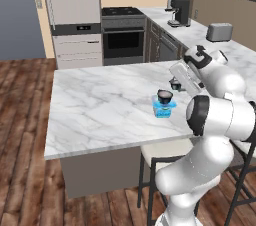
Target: Stack the yogurt containers by placing the smaller containers on top of the larger containers.
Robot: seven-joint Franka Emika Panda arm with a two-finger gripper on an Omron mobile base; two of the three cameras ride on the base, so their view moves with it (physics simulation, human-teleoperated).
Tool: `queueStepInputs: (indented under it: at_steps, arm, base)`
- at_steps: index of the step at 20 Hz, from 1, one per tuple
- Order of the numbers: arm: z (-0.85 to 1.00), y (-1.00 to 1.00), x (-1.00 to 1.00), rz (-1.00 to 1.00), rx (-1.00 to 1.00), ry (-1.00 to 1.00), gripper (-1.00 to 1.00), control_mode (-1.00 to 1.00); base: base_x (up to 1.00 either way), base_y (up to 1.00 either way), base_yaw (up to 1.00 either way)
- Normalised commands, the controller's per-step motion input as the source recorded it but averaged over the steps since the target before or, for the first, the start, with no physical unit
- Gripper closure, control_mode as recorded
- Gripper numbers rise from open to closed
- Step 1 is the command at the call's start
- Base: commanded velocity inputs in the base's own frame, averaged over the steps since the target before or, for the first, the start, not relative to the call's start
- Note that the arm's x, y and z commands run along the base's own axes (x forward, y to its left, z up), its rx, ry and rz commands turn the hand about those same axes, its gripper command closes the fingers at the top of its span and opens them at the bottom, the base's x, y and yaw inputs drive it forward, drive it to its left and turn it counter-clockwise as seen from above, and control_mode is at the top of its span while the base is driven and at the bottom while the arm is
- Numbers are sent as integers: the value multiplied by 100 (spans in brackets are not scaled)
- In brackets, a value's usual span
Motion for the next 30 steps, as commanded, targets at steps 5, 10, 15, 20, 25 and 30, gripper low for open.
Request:
queueStepInputs:
  at_steps: [5, 10, 15, 20, 25, 30]
  arm:
    - [-21, 0, 42, 17, 3, -3, 100, -100]
    - [-20, 0, 29, 16, 3, -3, 100, -100]
    - [-15, 0, 18, 13, 3, -3, 100, -100]
    - [-15, 0, 16, 11, 2, -4, 100, -100]
    - [-18, 0, 18, 10, 0, -2, 100, -100]
    - [-16, 0, 15, 9, 0, -3, 100, -100]
  base:
    - [0, 0, 0]
    - [0, 0, 0]
    - [0, 0, 0]
    - [0, 0, 0]
    - [0, 0, 0]
    - [0, 0, 0]
